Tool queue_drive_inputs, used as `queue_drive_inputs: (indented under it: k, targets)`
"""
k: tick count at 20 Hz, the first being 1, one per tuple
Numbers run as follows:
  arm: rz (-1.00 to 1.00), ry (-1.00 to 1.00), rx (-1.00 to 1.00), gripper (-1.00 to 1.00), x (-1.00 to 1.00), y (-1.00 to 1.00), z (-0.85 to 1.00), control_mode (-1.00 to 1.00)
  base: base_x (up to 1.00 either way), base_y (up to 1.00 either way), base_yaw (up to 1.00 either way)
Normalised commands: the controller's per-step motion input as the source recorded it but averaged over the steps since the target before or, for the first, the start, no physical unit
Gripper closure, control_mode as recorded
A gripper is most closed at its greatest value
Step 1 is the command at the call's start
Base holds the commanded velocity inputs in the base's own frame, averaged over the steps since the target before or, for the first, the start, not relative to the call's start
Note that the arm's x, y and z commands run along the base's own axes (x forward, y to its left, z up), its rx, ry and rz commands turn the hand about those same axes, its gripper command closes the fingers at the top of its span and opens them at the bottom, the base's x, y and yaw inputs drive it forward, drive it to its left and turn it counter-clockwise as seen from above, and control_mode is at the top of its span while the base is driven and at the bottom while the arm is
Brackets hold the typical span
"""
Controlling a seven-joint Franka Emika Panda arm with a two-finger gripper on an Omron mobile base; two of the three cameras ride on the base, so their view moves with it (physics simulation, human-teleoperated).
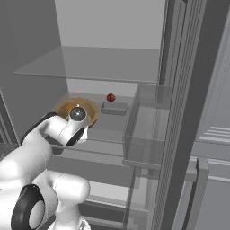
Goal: Pick the chicken drumstick and avocado from their plates and place them in the bowl. Then put the bowl in the fridge.
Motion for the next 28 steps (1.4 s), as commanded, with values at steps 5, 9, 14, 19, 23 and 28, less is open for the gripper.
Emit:
queue_drive_inputs:
  k: [5,9,14,19,23,28]
  targets:
    - [0.0,0.0,0.0,1.0,0.52,0.04,-0.25,-1.0,0.0,0.0,0.0]
    - [0.0,0.0,0.0,1.0,0.3,0.13,-0.09,-1.0,0.0,0.0,0.0]
    - [0.0,-0.04,0.0,-1.0,0.09,0.08,0.01,-1.0,0.0,0.0,0.0]
    - [0.0,-0.07,0.0,-1.0,0.01,0.2,0.18,-1.0,0.0,0.0,0.0]
    - [0.0,0.0,0.0,-1.0,0.0,0.01,0.38,-1.0,0.0,0.0,0.0]
    - [-0.04,-0.01,-0.02,-1.0,-0.2,0.0,0.65,-1.0,0.0,0.0,0.0]
